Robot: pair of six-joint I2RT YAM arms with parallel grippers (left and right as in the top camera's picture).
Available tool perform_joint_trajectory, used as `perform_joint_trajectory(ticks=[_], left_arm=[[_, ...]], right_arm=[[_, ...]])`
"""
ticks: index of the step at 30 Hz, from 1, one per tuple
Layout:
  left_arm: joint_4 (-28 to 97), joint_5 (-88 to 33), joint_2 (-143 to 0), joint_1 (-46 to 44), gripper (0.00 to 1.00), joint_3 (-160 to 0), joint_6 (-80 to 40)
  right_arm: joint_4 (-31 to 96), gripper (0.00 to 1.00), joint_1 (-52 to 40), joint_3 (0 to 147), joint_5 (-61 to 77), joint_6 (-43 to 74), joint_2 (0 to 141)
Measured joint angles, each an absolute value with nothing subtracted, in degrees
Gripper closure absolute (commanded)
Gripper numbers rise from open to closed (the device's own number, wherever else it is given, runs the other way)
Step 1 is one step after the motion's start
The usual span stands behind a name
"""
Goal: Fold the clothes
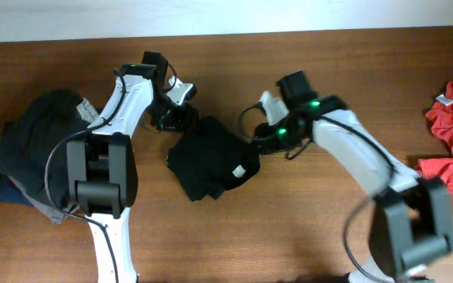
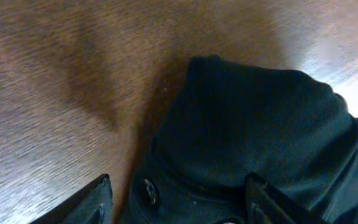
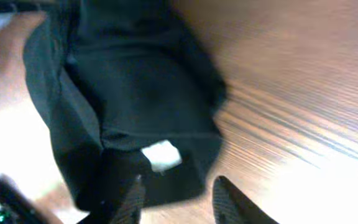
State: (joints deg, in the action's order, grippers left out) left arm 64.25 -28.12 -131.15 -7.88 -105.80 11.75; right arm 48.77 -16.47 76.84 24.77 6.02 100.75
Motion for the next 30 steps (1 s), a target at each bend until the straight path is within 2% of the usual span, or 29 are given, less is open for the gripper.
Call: perform_joint_trajectory(ticks=[7, 19, 24, 30], left_arm=[[69.17, -41.93, -134.69, -5.39, 0.27, -105.8, 22.39], [76.64, -51.72, -135.72, 0.38, 0.22, -105.8, 38.11], [79.77, -52.1, -135.79, 2.63, 0.22, -105.8, 40.99], [80.03, -51.05, -137.73, -1.26, 0.23, -105.78, 42.63]], right_arm=[[53.93, 0.52, -12.4, 76.84, 21.87, 3.97, 96.47], [54.7, 0.52, -12.4, 76.82, 21.61, 2.04, 96.49], [54.7, 0.52, -12.4, 76.82, 21.61, 1.69, 96.49], [54.43, 0.53, -12.4, 76.82, 21.61, 1.48, 96.49]])
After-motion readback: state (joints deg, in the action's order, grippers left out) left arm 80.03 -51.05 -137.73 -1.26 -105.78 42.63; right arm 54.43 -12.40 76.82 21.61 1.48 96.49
